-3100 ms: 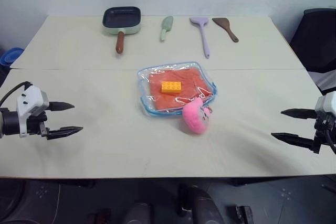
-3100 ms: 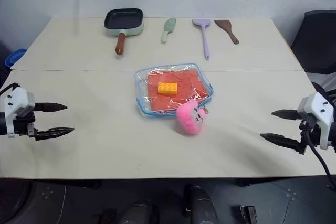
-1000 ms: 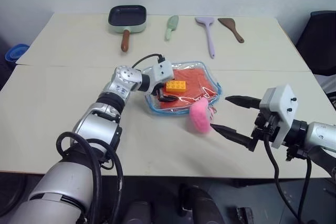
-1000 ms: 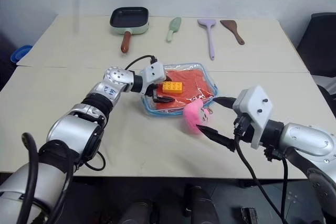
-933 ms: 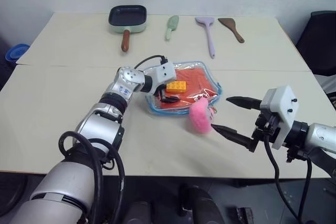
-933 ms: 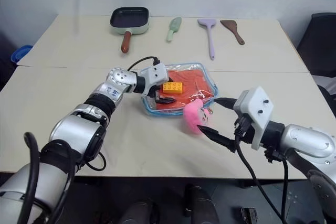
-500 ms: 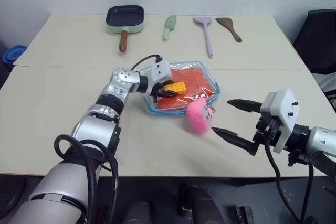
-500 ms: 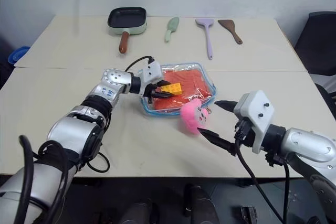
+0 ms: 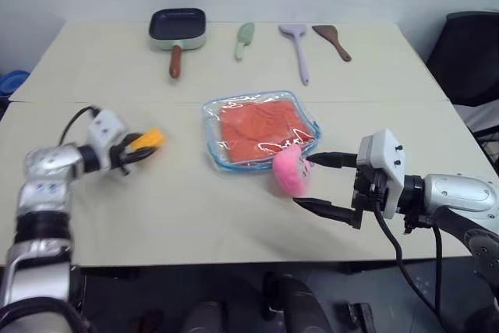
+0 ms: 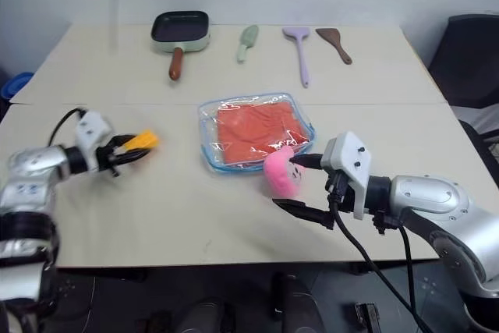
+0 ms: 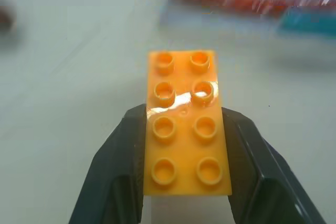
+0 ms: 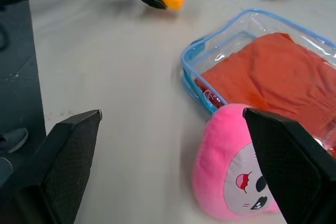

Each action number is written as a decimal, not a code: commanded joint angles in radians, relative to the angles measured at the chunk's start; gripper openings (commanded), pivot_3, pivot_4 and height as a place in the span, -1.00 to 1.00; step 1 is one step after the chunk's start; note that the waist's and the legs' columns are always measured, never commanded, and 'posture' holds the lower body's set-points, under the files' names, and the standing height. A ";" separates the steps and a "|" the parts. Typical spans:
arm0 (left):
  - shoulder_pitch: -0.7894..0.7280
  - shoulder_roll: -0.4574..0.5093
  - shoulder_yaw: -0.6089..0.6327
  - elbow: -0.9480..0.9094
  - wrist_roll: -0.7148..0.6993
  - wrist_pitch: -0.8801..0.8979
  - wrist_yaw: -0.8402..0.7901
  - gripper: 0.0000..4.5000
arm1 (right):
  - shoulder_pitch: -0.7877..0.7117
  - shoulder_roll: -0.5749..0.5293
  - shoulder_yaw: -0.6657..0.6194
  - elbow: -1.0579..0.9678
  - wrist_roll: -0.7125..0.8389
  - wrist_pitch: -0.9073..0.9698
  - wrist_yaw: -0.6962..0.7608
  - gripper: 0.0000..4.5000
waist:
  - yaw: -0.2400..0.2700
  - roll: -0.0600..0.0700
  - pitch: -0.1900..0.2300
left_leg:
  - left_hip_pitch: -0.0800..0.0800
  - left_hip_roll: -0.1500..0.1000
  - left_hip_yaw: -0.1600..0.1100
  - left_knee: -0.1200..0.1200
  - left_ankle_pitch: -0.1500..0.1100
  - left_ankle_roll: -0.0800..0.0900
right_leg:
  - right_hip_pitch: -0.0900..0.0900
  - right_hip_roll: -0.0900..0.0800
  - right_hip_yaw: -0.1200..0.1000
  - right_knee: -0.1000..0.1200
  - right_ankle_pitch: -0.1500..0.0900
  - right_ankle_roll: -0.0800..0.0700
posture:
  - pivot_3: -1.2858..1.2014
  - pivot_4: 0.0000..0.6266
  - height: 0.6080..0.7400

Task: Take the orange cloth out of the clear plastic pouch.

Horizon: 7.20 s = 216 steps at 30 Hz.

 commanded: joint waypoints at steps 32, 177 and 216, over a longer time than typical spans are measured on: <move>-0.315 -0.090 -0.584 -0.296 0.021 -0.121 -0.280 0.98 | 0.055 0.009 -0.116 -0.065 -0.049 -0.014 0.024 1.00 | 0.002 0.001 -0.001 | -0.002 0.000 0.006 -0.001 0.000 -0.002 | 0.001 0.005 0.003 -0.003 0.001 -0.001 | 0.03 -0.52 1.00; -0.420 -0.024 -0.707 -0.761 -0.478 1.207 -0.093 -0.99 | 0.031 -0.024 0.202 0.145 -0.584 -0.413 -0.096 1.00 | 0.018 0.001 0.000 | 0.000 -0.003 0.004 0.002 0.002 -0.002 | 0.001 0.002 0.006 -0.005 0.002 0.001 | 0.03 -0.52 1.00; -0.178 0.156 -0.482 -0.834 -0.551 1.259 0.040 -1.00 | -0.264 0.119 0.349 0.711 -0.947 -1.054 0.149 -0.99 | -0.013 0.001 0.000 | 0.001 -0.001 0.002 0.002 0.003 -0.005 | 0.000 0.003 0.005 0.002 0.000 -0.002 | 0.03 -0.52 1.00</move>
